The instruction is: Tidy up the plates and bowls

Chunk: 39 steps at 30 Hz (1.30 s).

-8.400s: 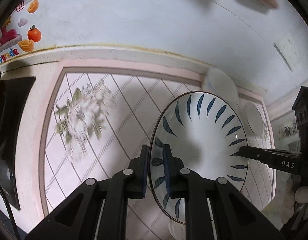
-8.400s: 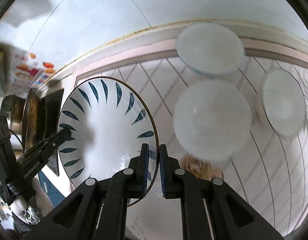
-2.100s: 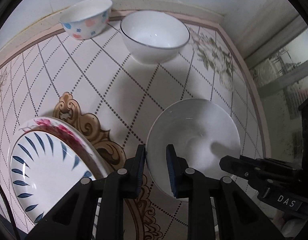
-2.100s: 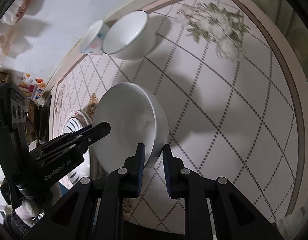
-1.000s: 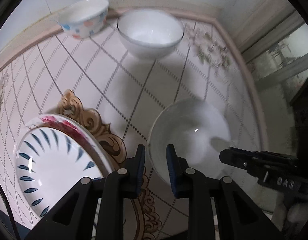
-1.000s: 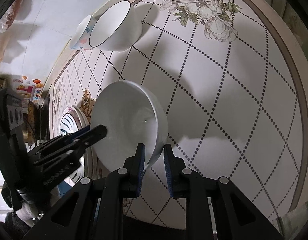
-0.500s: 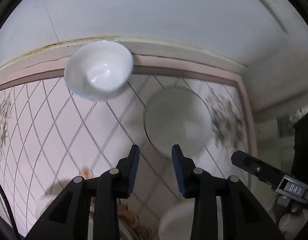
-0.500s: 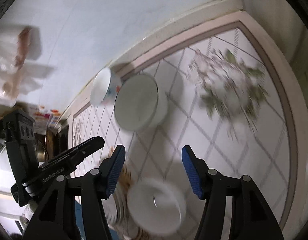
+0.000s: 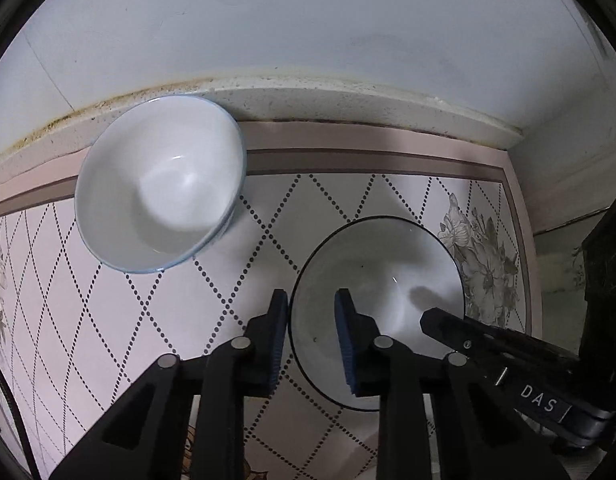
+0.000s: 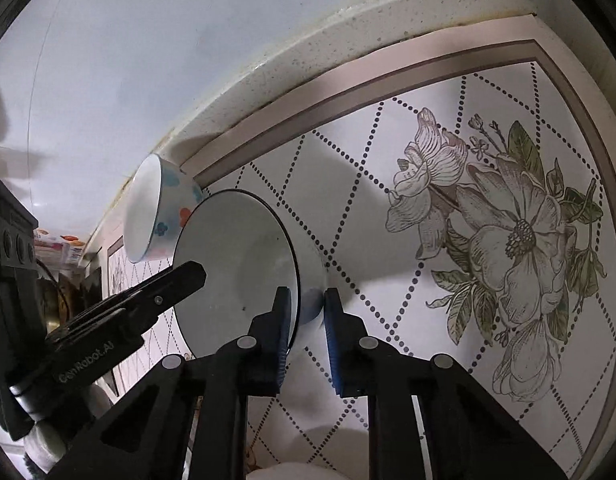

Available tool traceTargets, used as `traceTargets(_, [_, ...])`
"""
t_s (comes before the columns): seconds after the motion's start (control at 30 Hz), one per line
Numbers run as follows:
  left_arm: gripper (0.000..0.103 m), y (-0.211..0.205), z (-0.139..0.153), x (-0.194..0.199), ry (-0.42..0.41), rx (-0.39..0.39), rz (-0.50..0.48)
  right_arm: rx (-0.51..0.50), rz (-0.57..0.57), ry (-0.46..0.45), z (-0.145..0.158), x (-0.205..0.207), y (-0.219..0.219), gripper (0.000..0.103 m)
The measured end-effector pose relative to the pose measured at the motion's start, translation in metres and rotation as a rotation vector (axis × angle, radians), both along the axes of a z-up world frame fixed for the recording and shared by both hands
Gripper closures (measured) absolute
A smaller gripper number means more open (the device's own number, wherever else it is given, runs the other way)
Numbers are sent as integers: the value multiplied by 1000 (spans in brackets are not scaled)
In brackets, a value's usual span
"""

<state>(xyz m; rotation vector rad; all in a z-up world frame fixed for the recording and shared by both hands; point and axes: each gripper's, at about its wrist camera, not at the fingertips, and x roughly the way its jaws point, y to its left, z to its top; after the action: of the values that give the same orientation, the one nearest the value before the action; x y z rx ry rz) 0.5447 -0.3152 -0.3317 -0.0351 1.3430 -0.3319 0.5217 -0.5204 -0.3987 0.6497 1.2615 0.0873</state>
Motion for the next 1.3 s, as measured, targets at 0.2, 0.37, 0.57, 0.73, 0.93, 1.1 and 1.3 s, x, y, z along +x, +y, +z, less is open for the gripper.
traceTargets(0.2, [84,-1,14,-13,-26,-17,-4,-7,0,-6,10,-15,-2,85])
traceTargets(0.37, [84,-4,37,-35,-59,-41,-35,-28,2,-41,35,-40,-3,84])
traceTargets(0.57, [84,0,69,-83,-69,-89,-90,-30,-1,-66,71,-94,-7,84])
traceTargets(0.73, [84,7,82,-130,-48,-121,-146,-20,3,-52,85,-144,-4,84])
traceTargets(0.93, [84,12,69,-159,-20,-102,-175,8,31,4,70,-189,13,84])
traceTargets(1.1, [84,10,55,-168,-1,-66,-186,9,30,26,54,-202,21,84])
traceTargets(1.3, [84,10,39,-170,20,-36,-200,16,32,63,36,-201,24,84])
